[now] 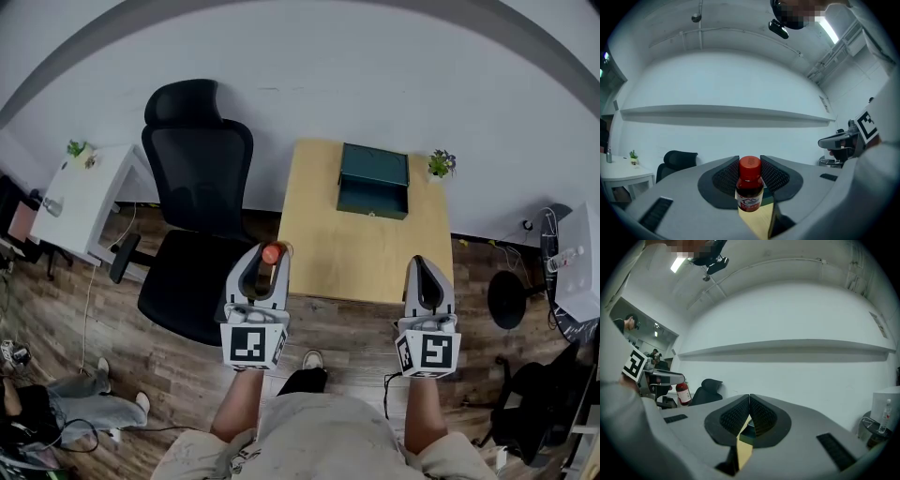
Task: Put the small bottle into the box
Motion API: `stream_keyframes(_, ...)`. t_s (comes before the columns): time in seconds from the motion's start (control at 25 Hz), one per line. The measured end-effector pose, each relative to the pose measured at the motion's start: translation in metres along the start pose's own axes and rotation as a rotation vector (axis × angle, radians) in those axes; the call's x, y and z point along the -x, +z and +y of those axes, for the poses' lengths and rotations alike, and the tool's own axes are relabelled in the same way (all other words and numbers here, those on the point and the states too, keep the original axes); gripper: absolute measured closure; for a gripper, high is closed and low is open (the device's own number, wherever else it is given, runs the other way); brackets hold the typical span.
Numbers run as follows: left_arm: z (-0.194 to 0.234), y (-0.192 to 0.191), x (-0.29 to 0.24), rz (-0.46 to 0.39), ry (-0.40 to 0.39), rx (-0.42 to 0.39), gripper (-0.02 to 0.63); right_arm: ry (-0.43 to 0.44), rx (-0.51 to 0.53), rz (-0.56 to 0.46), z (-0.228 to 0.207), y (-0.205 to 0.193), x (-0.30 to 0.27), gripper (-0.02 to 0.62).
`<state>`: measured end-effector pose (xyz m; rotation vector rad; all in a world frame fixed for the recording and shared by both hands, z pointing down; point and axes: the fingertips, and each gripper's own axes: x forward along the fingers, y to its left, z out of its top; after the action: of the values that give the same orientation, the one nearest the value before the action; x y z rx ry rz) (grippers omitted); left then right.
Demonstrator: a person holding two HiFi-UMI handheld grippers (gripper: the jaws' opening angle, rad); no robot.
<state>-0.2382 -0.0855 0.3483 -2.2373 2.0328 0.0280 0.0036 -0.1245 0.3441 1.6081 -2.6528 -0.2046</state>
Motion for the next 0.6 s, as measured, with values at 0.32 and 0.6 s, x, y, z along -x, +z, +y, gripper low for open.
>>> stream_keyframes(0.32, 0.019, -0.003, -0.030, -0.014, -0.028, 0.018, 0.463, -0.029, 0.011, 0.006, 0.003, 0.002, -0.029, 0.578)
stream_keyframes(0.6, 0.024, -0.003, -0.052, -0.025, -0.055, 0.022, 0.463, -0.056, 0.017, 0.004, -0.001, 0.002, -0.043, 0.578)
